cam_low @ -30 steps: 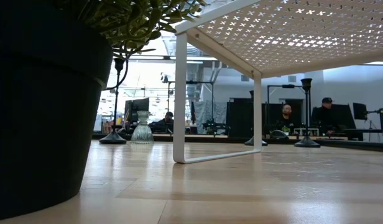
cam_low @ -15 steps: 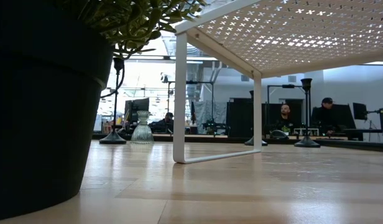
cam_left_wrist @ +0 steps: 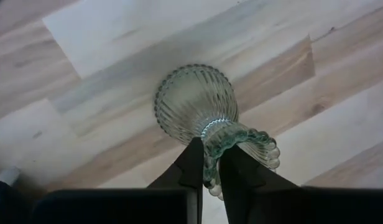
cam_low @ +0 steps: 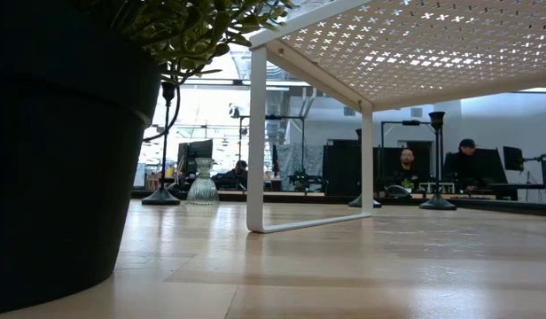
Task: Pick & Place candle stick holders
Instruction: Put the bottom green glass candle holder on the shelf aligned with the pink glass candle holder
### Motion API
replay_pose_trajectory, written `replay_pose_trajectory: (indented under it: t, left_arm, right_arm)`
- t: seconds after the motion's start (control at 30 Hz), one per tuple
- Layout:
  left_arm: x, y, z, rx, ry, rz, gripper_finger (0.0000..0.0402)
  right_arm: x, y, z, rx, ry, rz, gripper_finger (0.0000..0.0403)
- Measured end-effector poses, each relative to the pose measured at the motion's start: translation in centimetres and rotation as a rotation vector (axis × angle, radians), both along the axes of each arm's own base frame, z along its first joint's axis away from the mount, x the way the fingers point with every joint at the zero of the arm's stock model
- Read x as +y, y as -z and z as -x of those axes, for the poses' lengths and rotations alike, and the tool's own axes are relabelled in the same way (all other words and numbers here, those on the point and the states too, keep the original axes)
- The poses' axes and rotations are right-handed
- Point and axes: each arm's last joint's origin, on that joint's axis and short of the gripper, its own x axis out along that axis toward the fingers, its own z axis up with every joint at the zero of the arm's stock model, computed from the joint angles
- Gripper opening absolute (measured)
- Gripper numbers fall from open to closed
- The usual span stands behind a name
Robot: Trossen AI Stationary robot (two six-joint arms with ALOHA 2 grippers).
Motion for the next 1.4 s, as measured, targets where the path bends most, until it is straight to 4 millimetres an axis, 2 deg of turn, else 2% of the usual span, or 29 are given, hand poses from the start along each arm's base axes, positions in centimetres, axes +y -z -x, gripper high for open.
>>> replay_pose_trajectory:
  t: [0.3,0.53,0.7,0.97,1.13,1.4]
  left_arm:
    - [-2.3,-2.7,-1.0,-0.088,-0.022,-0.002,0.0027]
    - [-4.0,-5.6,-2.2,-0.185,-0.043,-0.004,0.0027]
    - [-4.8,-8.8,-3.0,-0.294,-0.067,-0.026,0.0027]
    - [-5.4,-15.4,-3.9,-0.532,-0.116,-0.081,0.0027]
    - [-5.7,-18.7,-5.8,-0.661,-0.102,-0.125,0.0027]
    - [-6.1,-21.7,-11.3,-0.753,0.028,-0.173,0.0027]
  right_arm:
    - [0.0,0.0,0.0,0.0,0.0,0.001,0.0175]
    - [0.0,0.0,0.0,0.0,-0.004,0.007,0.0174]
    - [0.0,0.0,0.0,0.0,-0.004,0.007,0.0173]
    - [0.0,0.0,0.0,-0.001,-0.004,0.008,0.0171]
    - [0.0,0.0,0.0,-0.001,-0.004,0.008,0.0171]
    - [0.0,0.0,0.0,-0.001,-0.004,0.008,0.0169]
